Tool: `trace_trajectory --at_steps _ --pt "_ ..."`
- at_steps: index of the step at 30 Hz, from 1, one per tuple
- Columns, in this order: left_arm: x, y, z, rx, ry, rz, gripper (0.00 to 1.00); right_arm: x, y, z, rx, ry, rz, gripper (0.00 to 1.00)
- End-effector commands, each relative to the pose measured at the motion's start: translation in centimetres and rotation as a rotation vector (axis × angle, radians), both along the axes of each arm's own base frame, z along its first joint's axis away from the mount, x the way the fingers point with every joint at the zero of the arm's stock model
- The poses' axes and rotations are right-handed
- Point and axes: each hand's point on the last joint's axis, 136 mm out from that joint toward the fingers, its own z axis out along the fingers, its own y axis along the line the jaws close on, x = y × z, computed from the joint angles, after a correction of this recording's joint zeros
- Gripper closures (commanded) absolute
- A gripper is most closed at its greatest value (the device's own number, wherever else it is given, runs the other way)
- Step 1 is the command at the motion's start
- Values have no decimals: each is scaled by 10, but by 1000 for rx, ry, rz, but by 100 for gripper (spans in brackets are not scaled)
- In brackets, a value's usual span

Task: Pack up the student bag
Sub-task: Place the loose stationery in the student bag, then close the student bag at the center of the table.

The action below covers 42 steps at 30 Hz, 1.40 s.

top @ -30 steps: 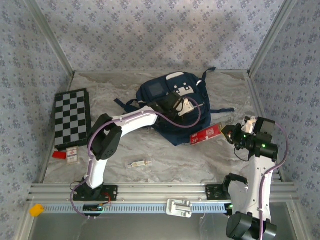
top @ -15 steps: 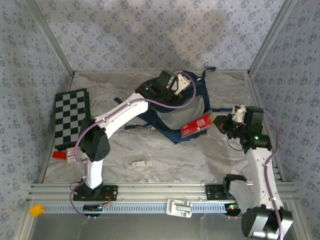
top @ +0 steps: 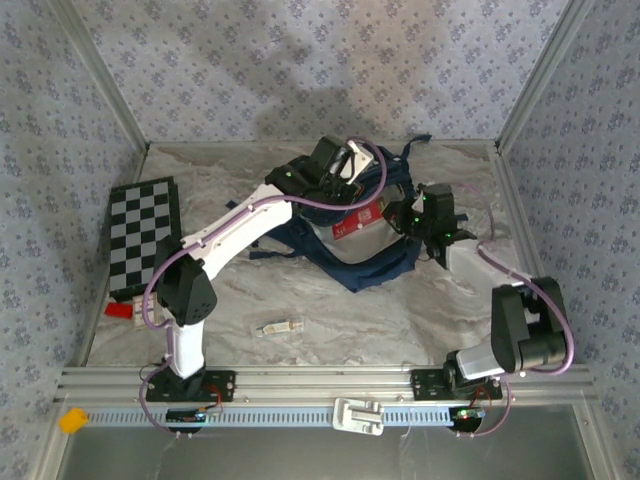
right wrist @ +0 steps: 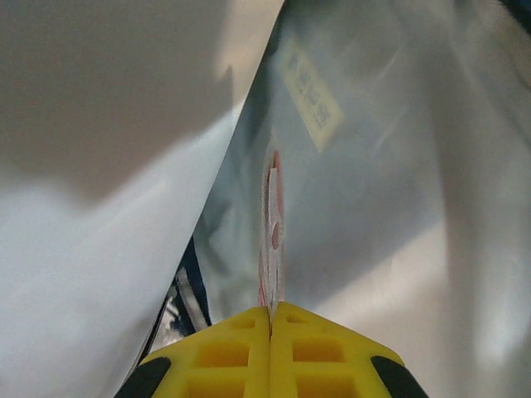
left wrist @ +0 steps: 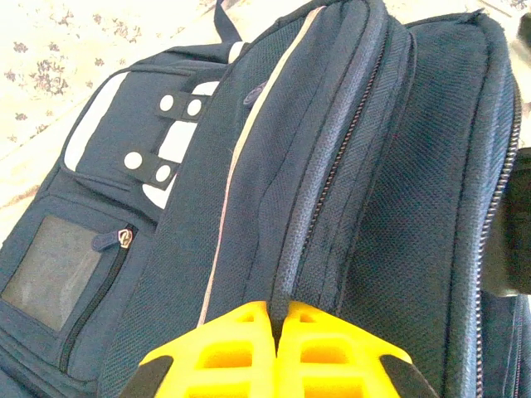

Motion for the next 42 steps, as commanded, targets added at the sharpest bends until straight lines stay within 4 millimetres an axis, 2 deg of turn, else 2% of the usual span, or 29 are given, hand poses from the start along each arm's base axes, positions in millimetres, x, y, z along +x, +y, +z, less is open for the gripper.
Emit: trace_trajectory --at_steps 1,3,6,9,11,13,15,18,19,20,22,23,25,27,29,31,33,35,36,39,42 --pt "-3 0 80 -175 -86 50 100 38 1 31 28 -164 -106 100" --pt "-2 0 80 -184 -70 65 100 45 2 14 5 -142 -142 100" --pt "0 0 81 -210 -62 94 100 48 20 -11 2 -82 -119 98" --pt "4 2 78 -213 -51 120 100 35 28 -28 -56 -63 -118 77" --pt "5 0 75 -211 -46 117 100 28 30 -25 -71 -70 -79 64" --pt "5 -3 70 -211 -30 111 100 14 20 -23 -127 -42 -73 55" --pt "6 -4 62 -197 -16 112 100 -7 -6 -22 -204 -7 -129 48" --pt "5 -9 47 -193 27 103 100 -40 -36 -15 -278 33 -187 44" --pt "3 -12 42 -195 48 88 98 -51 -46 -16 -318 72 -206 44" --pt "-3 -17 38 -206 79 60 91 -65 -58 -15 -350 119 -237 43" --pt "-13 -22 33 -234 137 28 66 -85 -72 -7 -361 146 -272 43" --pt "-18 -22 32 -250 164 17 59 -94 -75 0 -371 129 -271 43" --pt "-26 -15 28 -280 214 28 53 -109 -76 8 -382 108 -255 41" --pt "-27 5 33 -342 233 77 45 -118 -67 16 -360 105 -193 40" --pt "-16 34 24 -406 261 178 42 -123 -56 15 -358 150 -127 38" --pt "2 64 6 -456 301 283 40 -126 -37 11 -332 191 -60 38" --pt "23 97 -25 -488 401 426 41 -125 -3 8 -283 185 24 38" --pt "40 119 -52 -534 461 519 41 -124 20 5 -275 192 65 37" --pt "49 128 -65 -565 488 560 42 -123 29 1 -284 201 87 37" --pt "70 137 -92 -607 547 615 44 -121 45 -13 -293 225 114 37" --pt "84 139 -116 -603 585 667 46 -117 50 -23 -285 234 117 37"
